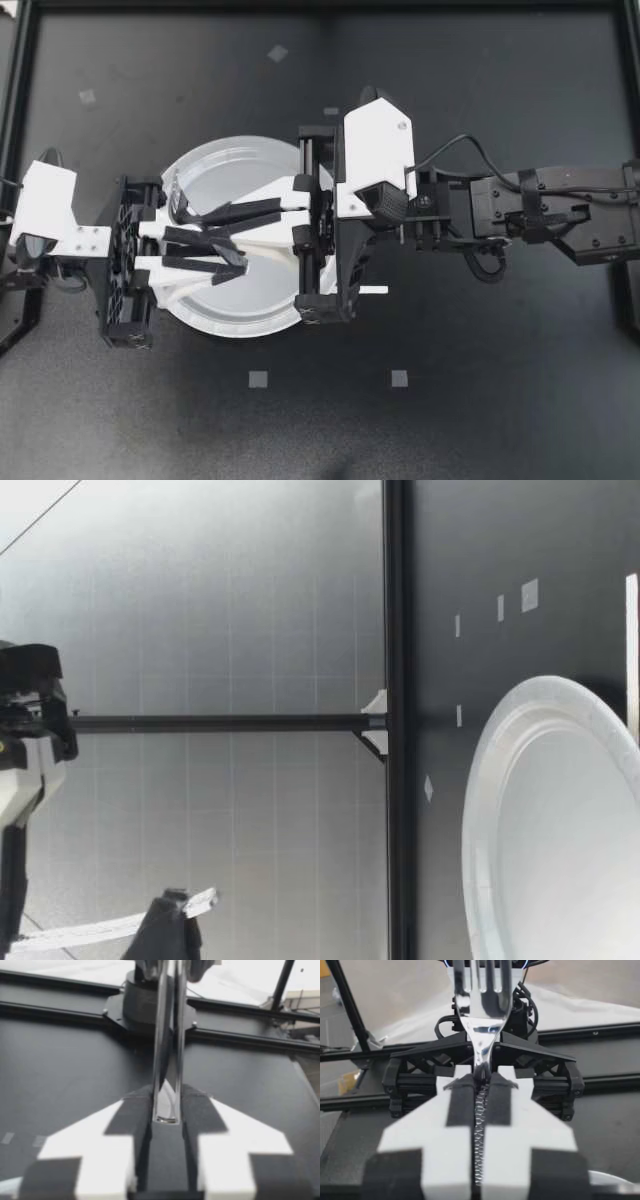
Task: Pick up the fork and place it on the plate.
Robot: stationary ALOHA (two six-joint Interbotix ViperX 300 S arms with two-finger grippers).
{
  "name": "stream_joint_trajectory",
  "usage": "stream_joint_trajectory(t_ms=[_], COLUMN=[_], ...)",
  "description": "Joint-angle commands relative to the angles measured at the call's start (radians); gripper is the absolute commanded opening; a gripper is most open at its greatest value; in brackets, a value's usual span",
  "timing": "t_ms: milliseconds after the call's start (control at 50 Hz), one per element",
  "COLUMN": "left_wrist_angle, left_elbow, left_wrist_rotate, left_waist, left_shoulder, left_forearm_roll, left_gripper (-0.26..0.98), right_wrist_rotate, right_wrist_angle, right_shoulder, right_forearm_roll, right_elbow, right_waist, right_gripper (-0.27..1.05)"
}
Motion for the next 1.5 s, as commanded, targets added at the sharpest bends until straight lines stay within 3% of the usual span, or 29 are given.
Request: stream_joint_trajectory(t_ms=[0, 220, 340, 440, 500, 620, 780, 880, 980, 1080, 1180, 1320, 1480], left_wrist_angle=[0.0, 0.0, 0.0, 0.0, 0.002, 0.002, 0.026, 0.368, 0.784, 1.005, 1.143, 1.253, 1.157], left_elbow=[-0.009, -0.008, -0.008, -0.002, 0.006, 0.04, 0.126, 0.117, 0.046, -0.006, -0.014, 0.034, 0.064], left_wrist_rotate=[-0.002, 0.0, 0.002, -0.002, -0.002, -0.026, -0.195, -0.311, -0.374, -0.44, -0.531, -0.67, -0.696], left_waist=[0.0, 0.0, 0.0, -0.002, -0.011, -0.031, -0.032, -0.032, -0.032, -0.032, -0.032, -0.032, -0.032], left_shoulder=[-0.006, -0.008, -0.011, -0.015, -0.025, -0.067, -0.124, -0.141, -0.153, -0.158, -0.156, -0.126, -0.057], left_forearm_roll=[0.0, 0.0, 0.0, 0.0, 0.0, -0.002, -0.008, -0.006, -0.008, -0.008, -0.008, -0.002, 0.005], left_gripper=[-0.03, -0.03, -0.03, -0.03, -0.03, -0.03, -0.03, -0.03, -0.03, -0.03, -0.03, -0.03, -0.03], right_wrist_rotate=[0.008, 0.005, 0.006, 0.006, 0.002, 0.005, 0.011, 0.011, 0.012, 0.029, 0.048, 0.051, 0.054], right_wrist_angle=[-0.012, -0.005, -0.006, -0.017, -0.017, -0.017, -0.006, 0.003, 0.005, 0.005, 0.005, 0.005, -0.002], right_shoulder=[-0.017, -0.002, -0.005, -0.009, -0.014, -0.067, -0.183, -0.249, -0.272, -0.268, -0.27, -0.285, -0.291], right_forearm_roll=[0.0, 0.0, 0.0, 0.0, 0.0, 0.0, 0.006, 0.025, 0.051, 0.069, 0.067, 0.067, 0.067], right_elbow=[-0.025, -0.017, -0.012, -0.009, -0.005, 0.037, 0.13, 0.202, 0.252, 0.288, 0.304, 0.321, 0.342], right_waist=[0.005, 0.005, 0.005, 0.005, 0.0, -0.026, -0.054, -0.055, -0.055, -0.055, -0.054, -0.055, -0.055], right_gripper=[-0.09, -0.02, 0.3, 0.68, 0.8, 0.76, 0.76, 0.76, 0.76, 0.76, 0.77, 0.76, 0.76])
